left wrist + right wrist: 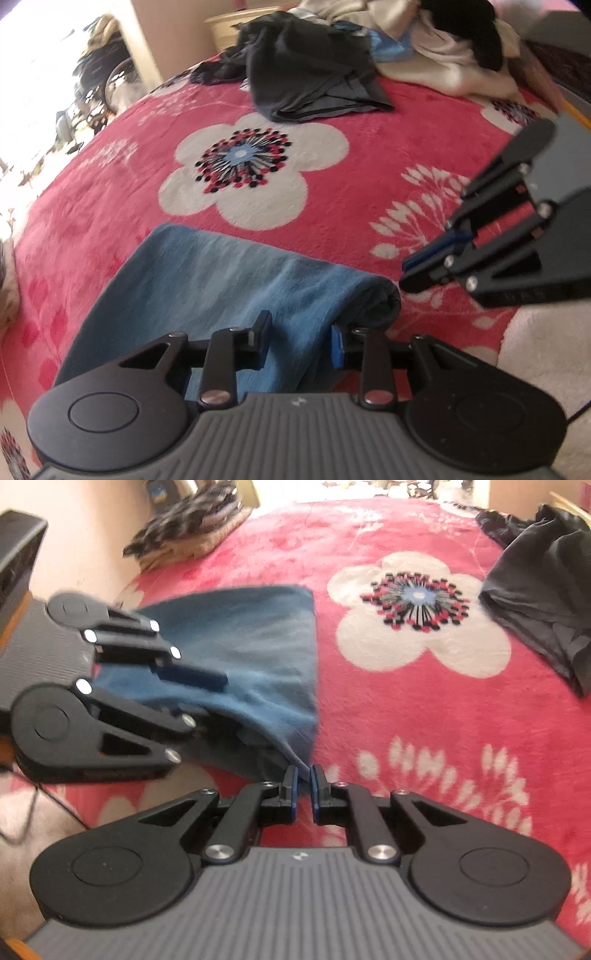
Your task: Fold clothes
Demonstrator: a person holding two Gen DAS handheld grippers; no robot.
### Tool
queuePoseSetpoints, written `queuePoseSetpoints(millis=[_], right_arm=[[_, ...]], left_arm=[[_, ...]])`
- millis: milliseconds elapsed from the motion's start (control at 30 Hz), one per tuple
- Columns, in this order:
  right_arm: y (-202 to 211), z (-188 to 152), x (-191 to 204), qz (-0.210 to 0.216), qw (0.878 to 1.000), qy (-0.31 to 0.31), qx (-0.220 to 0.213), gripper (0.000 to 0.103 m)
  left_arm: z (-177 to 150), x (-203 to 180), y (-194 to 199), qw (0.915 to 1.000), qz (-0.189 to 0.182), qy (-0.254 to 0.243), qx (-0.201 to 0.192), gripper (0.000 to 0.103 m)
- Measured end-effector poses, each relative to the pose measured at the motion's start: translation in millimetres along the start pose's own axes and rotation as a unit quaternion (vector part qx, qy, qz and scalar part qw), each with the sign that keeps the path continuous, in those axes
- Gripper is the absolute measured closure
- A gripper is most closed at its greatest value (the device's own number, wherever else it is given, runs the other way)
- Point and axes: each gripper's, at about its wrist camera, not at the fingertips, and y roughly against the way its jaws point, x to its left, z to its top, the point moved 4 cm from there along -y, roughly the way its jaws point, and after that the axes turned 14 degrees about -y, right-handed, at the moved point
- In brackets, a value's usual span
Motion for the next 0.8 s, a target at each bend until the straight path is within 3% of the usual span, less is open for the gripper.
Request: queuePoseSetpoints(millis=[133,333,600,800], right_arm=[[-7.4,0.4,-13.0,0.009,1.0,0.021,0.003,0.095],[-20.4,0.7,-18.2,0.064,0.998,0.022,0.019,0.096],[-13.6,-2.6,-5.2,0.145,0.989,0.012,0.025,0.096],[-18.2,5.1,0.2,0.157,0.988,-0.007,0.008,0.095]], left_arm=[[1.3,4.3,-0.8,0.9995,-0.004,0.03,-0.002,0.079],[1.1,13.5,-0.2,0.9966,-0.007,0.082,0.0,0.084],[1.0,16.4,0.1,0.9959,-0.012,0.089,0.002,0.085],[0.7,17.5,2.5,0.9959,-0.014,0.089,-0.003,0.086]])
